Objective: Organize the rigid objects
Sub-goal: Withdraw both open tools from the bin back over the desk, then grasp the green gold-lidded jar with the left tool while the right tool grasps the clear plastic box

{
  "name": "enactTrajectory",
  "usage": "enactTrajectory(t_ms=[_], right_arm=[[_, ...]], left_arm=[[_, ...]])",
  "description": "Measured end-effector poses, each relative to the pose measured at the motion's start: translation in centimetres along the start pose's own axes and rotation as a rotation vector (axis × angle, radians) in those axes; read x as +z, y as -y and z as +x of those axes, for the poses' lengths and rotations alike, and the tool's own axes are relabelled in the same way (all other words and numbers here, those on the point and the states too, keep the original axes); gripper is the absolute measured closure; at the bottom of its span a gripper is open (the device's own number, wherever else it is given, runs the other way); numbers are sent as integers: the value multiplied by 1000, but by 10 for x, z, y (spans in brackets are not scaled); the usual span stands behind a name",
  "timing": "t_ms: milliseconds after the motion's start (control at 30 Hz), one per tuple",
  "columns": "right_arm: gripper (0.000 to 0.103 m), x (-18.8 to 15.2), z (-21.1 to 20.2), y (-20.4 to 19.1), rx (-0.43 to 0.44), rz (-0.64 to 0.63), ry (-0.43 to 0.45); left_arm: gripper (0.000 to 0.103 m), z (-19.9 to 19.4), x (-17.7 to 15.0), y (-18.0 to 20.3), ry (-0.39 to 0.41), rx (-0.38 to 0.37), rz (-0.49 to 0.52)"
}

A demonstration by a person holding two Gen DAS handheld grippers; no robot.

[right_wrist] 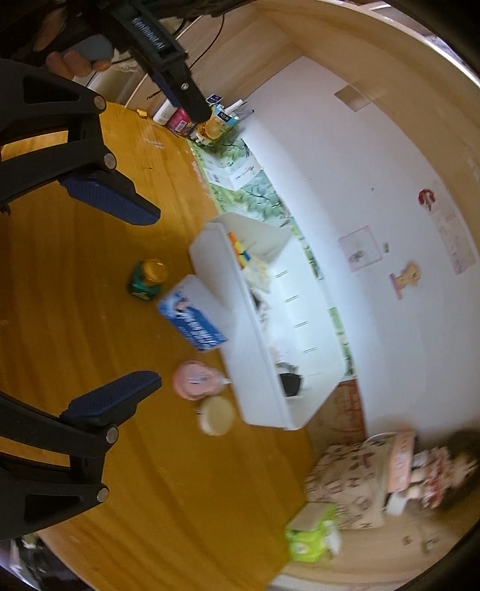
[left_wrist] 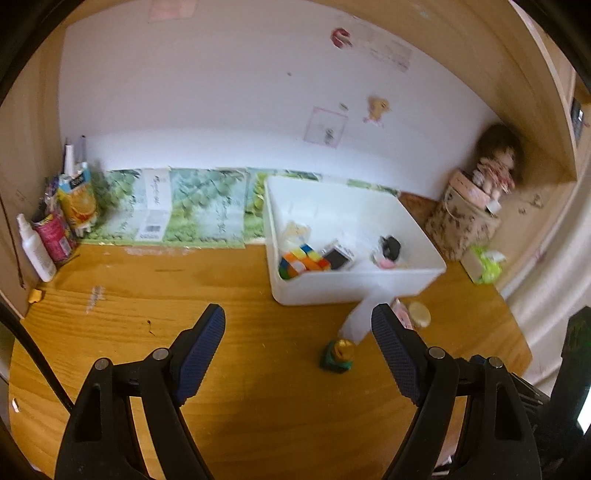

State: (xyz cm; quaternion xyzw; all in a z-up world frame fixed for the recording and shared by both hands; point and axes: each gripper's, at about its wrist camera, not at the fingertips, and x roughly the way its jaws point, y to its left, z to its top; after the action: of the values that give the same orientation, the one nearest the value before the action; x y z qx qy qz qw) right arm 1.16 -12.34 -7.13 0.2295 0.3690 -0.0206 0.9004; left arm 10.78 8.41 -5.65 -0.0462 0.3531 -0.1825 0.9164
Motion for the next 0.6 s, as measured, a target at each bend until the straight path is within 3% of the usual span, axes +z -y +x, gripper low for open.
enactTrajectory(t_ms=[233,600], right_arm=[[21,-7,-5,6,28,100,-35],[21,3,18,43,118,320,-132]], left_arm=[[19,6,-15,8,-59,-47,40],[15,27,-21,17,-127,-23,93]])
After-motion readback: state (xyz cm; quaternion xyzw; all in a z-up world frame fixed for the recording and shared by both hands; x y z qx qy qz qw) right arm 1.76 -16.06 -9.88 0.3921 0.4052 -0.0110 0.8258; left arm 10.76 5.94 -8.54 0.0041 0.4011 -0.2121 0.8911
